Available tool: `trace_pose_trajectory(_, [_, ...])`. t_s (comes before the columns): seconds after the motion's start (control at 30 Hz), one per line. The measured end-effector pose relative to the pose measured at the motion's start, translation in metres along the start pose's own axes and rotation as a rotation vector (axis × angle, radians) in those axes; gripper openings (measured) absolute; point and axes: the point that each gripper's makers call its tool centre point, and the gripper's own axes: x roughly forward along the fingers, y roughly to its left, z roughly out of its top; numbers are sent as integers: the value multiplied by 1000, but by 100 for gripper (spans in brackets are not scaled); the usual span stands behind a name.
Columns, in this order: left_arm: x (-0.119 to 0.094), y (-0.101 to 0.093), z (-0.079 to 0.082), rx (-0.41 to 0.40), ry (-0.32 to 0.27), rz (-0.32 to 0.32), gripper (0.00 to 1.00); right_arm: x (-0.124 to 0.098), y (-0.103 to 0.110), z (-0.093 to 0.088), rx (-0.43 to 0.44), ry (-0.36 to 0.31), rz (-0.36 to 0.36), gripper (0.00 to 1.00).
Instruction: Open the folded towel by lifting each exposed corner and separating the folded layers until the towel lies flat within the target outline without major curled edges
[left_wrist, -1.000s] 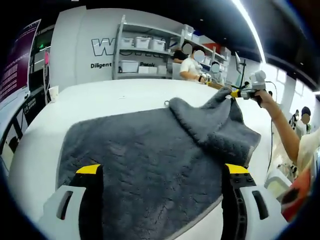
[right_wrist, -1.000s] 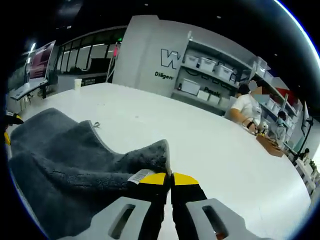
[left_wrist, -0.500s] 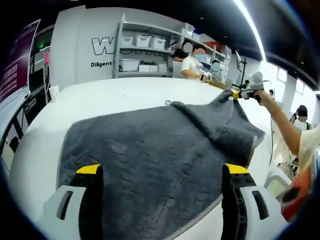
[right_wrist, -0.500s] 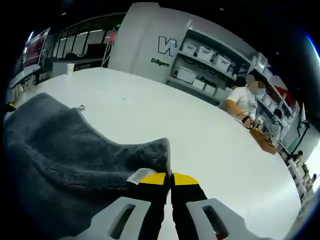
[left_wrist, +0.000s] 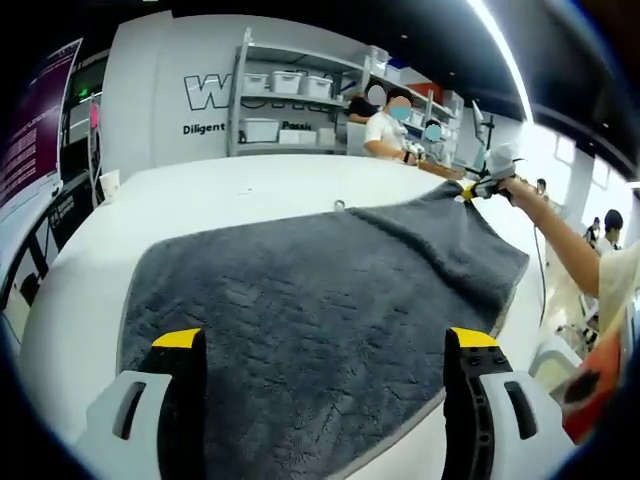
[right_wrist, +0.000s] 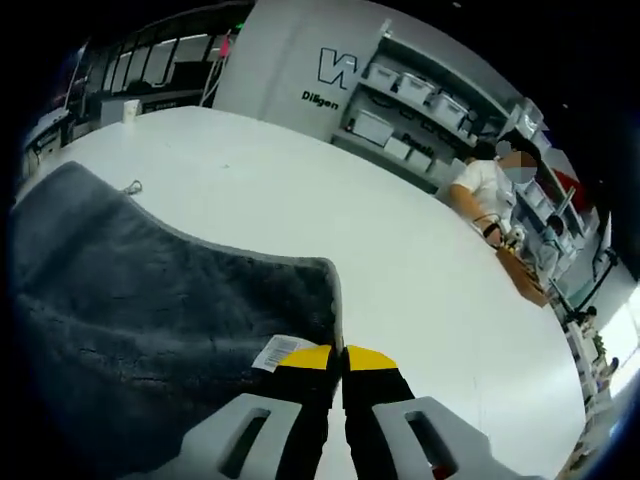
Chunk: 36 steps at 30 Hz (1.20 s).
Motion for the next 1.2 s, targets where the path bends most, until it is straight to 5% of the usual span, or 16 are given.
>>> trace_pose_trajectory(0.67, [-2, 3, -3, -9, 0, 12, 96, 50, -7, -17, -71, 161, -4, 0])
trace_pose_trajectory(1.2, [-4, 5, -4, -9, 5, 16, 96, 67, -14, -28, -129, 231, -62, 5])
